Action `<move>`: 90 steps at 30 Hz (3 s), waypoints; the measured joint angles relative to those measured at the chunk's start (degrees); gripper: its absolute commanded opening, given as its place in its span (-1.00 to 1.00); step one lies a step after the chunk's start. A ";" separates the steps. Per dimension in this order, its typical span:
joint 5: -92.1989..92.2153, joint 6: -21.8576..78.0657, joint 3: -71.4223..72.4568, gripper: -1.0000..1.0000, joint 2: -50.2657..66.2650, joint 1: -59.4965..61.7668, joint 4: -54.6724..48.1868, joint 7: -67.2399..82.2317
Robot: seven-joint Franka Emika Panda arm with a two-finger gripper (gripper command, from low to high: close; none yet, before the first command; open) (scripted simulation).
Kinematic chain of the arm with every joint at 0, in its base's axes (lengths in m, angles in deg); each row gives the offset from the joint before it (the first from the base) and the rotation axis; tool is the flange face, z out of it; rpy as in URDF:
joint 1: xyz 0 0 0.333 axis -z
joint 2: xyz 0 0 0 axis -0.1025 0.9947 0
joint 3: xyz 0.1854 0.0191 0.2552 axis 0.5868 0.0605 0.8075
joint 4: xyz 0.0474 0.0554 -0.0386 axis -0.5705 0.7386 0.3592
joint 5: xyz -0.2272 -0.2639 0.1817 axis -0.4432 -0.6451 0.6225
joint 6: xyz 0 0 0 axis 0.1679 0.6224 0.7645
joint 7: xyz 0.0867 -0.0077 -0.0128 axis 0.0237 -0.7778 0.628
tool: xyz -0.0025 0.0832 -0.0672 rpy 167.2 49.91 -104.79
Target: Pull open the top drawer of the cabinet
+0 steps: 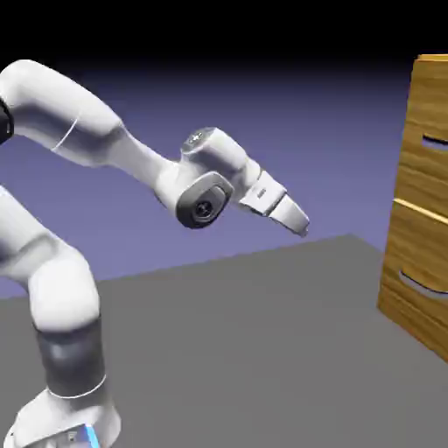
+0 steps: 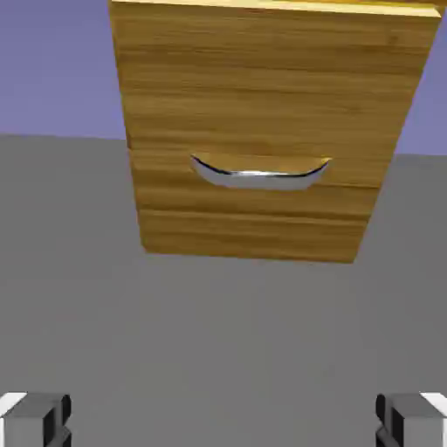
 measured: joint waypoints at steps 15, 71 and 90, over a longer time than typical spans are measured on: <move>37.38 9.11 17.00 0.00 -13.54 29.49 -15.23 -7.20; 152.81 31.65 70.30 -1.00 -54.66 129.37 -76.74 -32.51; 151.62 46.00 67.09 -1.00 -57.27 106.53 -39.37 -25.99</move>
